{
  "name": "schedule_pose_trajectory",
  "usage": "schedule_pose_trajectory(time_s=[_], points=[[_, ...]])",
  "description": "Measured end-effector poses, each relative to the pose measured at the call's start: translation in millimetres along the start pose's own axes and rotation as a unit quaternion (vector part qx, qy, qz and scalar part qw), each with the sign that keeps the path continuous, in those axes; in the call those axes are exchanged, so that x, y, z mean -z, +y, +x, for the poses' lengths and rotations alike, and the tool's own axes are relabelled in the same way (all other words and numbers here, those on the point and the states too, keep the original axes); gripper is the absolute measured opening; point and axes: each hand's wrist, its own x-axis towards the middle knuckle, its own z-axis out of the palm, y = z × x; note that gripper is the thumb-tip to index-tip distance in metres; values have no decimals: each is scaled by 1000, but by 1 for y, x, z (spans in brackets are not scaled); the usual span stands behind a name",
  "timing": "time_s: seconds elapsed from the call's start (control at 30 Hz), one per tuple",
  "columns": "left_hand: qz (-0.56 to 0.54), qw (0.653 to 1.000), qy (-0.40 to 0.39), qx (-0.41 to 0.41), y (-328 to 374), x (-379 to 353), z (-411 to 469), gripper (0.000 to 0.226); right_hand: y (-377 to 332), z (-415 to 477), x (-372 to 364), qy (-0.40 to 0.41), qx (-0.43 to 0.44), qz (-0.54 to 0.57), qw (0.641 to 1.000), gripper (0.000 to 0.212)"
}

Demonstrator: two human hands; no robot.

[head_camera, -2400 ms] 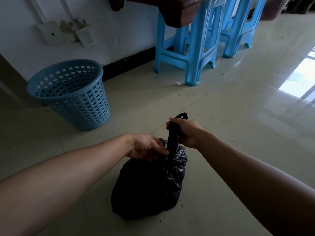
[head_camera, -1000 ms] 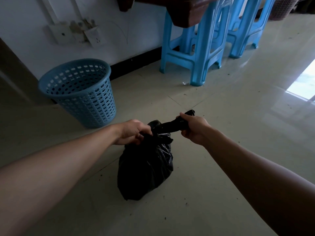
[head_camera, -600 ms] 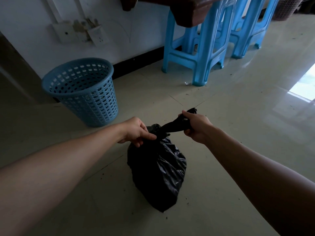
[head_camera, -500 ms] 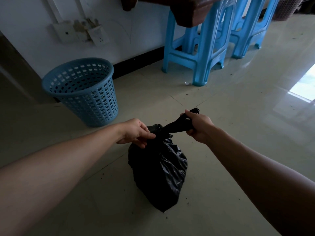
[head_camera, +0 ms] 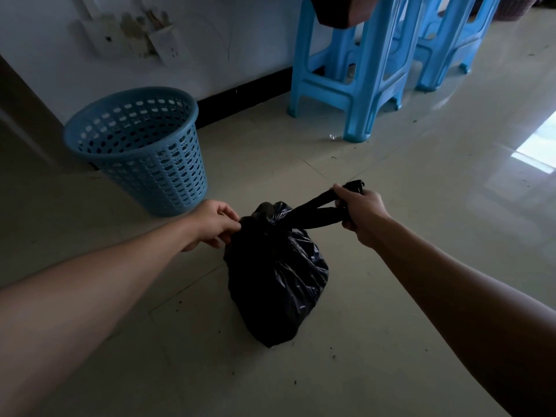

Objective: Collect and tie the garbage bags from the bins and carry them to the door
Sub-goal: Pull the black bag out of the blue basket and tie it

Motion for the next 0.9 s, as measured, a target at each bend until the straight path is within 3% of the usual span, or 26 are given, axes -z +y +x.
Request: schedule_pose_trajectory(time_s=[0.1, 0.2, 0.43, 0.53, 0.63, 0.9], points=[[-51, 997, 40, 44, -17, 5, 13, 10, -1, 1, -10, -33, 13, 2, 999, 22], [26, 994, 84, 65, -40, 2, 16, 6, 7, -15, -19, -33, 19, -27, 999, 9], [189, 972, -23, 139, -68, -27, -60, 4, 20, -84, -5, -39, -92, -157, 983, 19], [211, 964, -88, 136, -47, -28, -114, 15, -4, -120, 2, -62, -101, -230, 966, 29], [220, 960, -105, 137, -14, -12, -161, 13, -46, -151, 6, -69, -61, -357, 929, 34], [259, 951, -126, 108, 131, 64, -268, 10, -199, -255, 49, -47, -31, -538, 841, 23]])
